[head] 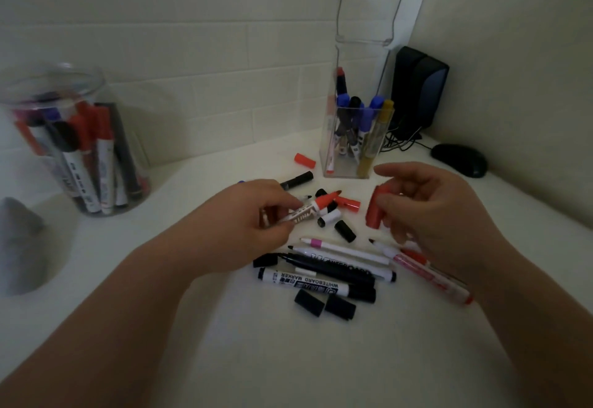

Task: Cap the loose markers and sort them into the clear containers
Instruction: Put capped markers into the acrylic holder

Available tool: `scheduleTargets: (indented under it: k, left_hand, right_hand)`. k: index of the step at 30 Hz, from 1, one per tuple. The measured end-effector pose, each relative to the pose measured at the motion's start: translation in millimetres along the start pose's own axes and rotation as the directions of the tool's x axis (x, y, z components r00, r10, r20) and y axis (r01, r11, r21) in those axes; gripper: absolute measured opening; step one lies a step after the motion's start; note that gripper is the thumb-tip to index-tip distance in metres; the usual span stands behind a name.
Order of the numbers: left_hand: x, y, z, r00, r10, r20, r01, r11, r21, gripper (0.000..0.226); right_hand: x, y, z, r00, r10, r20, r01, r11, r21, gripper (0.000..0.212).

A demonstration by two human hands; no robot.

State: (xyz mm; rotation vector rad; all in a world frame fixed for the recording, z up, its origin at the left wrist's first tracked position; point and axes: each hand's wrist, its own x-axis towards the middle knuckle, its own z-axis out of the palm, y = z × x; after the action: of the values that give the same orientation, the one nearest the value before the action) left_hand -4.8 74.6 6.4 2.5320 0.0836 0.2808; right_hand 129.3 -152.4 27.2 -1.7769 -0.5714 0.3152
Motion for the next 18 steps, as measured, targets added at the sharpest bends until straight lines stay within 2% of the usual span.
scheduleTargets:
  k: [2,3,5,13,18]
  left_hand:
    - [0,6,2,0.999,0.044,-0.016,-0.045,0.997,-0.063,0.026]
    - [-1,8,3,0.998,0.056,-0.026,-0.057,0.995,-0.082,0.026]
    - [-2,12,5,0.997,0.069,-0.041,-0.073,0.989,-0.126,0.025]
    - [-4,13,10,0.996,0.059,-0.062,-0.065,0.992,-0.112,0.022]
    - [-4,16,11,0.994,0.070,-0.083,-0.077,0.993,-0.090,0.022]
  right_hand:
    - [-2,-2,0,0.995,0.094,-0.009,-0.086,0.940,0.329,0.023]
    - [-2,-2,0,0.993,0.115,-0.015,-0.097,0.894,0.437,0.020]
    - [-2,-1,1,0.994,0.110,-0.010,-0.087,0.837,0.540,0.017]
    - [-4,3,0,0.999,0.038,0.016,-0.040,0.811,0.583,0.017]
    - [-6,5,0,0.998,-0.003,0.065,-0.032,0.846,0.532,0.028]
